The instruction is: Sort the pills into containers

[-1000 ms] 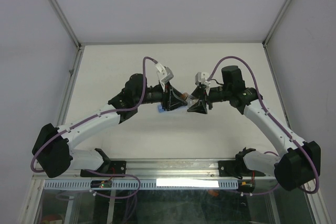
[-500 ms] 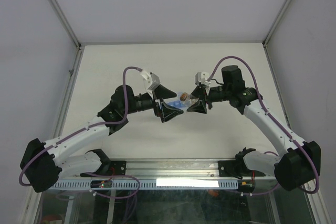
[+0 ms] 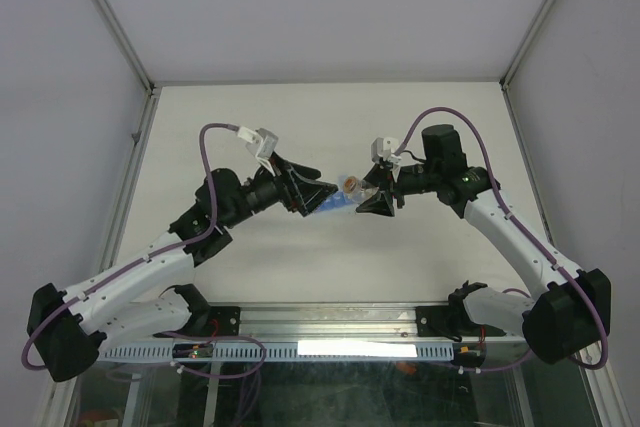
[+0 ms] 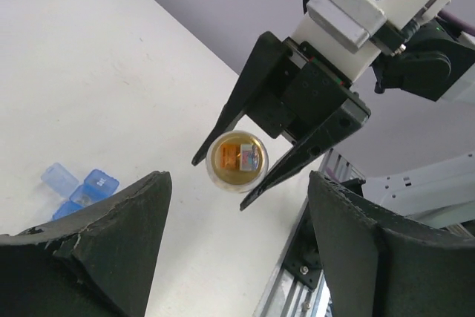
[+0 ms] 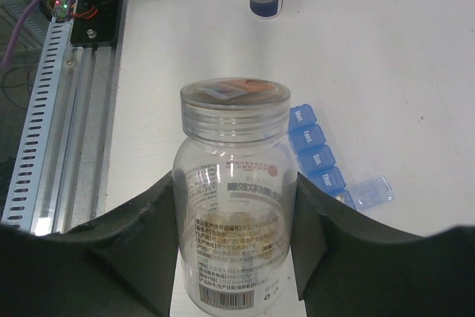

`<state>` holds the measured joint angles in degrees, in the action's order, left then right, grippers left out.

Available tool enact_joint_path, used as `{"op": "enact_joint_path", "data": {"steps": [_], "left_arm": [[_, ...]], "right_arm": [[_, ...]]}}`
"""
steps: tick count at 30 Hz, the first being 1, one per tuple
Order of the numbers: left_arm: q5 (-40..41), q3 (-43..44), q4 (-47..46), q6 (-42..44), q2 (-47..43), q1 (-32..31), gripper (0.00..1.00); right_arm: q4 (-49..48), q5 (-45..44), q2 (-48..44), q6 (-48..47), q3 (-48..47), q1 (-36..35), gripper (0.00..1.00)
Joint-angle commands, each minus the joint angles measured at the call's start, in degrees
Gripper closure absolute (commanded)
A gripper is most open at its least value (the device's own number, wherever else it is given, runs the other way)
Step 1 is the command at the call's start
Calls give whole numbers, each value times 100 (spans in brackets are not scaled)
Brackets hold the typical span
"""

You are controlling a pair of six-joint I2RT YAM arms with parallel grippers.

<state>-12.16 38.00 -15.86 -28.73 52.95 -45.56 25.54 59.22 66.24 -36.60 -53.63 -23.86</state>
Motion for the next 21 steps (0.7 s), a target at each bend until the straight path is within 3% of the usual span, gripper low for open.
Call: {"op": "enact_joint_path", "data": {"steps": [1, 15, 21], "left_arm": [[1103, 1087, 1064, 207, 427, -542, 25], [1294, 2326, 2232, 700, 1550, -903, 36], [875, 2420, 2242, 682, 1736, -937, 50]], "right_arm": [[-236, 103, -58, -119, -40, 10, 100], [-226, 105, -45, -136, -39, -1, 100], [-234, 88, -33, -137, -39, 4, 100]]}}
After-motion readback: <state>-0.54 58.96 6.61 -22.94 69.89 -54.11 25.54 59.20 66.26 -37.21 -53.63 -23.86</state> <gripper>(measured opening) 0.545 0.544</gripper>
